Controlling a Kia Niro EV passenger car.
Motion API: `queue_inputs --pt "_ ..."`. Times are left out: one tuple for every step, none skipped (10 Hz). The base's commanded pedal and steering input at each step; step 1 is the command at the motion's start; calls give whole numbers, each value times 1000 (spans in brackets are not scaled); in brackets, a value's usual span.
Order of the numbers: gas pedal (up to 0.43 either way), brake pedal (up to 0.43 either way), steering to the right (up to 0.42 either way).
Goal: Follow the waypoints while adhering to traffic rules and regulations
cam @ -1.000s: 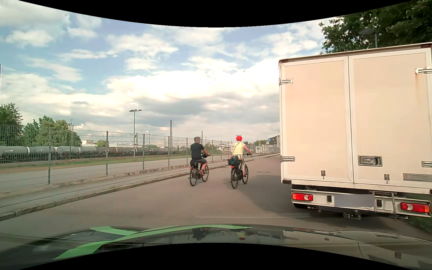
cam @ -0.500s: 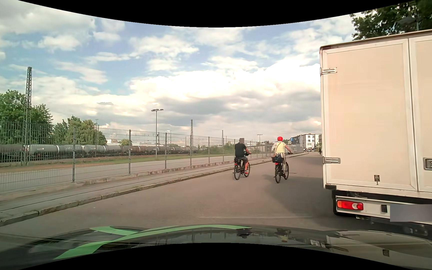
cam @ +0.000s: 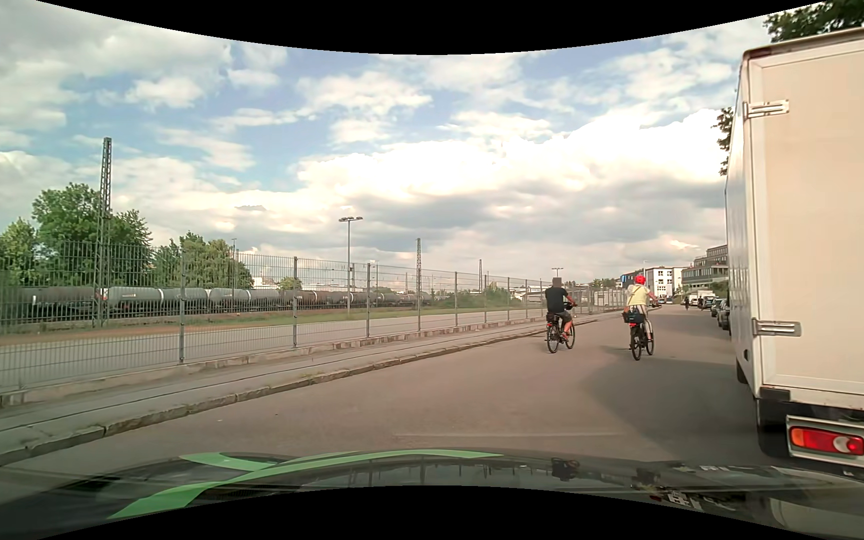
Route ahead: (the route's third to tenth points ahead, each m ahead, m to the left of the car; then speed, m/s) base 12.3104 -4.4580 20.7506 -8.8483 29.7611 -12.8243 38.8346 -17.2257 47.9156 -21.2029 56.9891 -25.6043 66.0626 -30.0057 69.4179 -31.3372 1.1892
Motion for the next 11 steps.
queue_inputs --pt "59 0 -355" --pt "59 0 -315" --pt "59 0 -273" --pt "59 0 -238" --pt "59 0 -175" --pt "59 0 -118" --pt "67 0 -40" --pt "67 0 22" --pt "67 0 69" --pt "39 0 133" --pt "0 0 190"
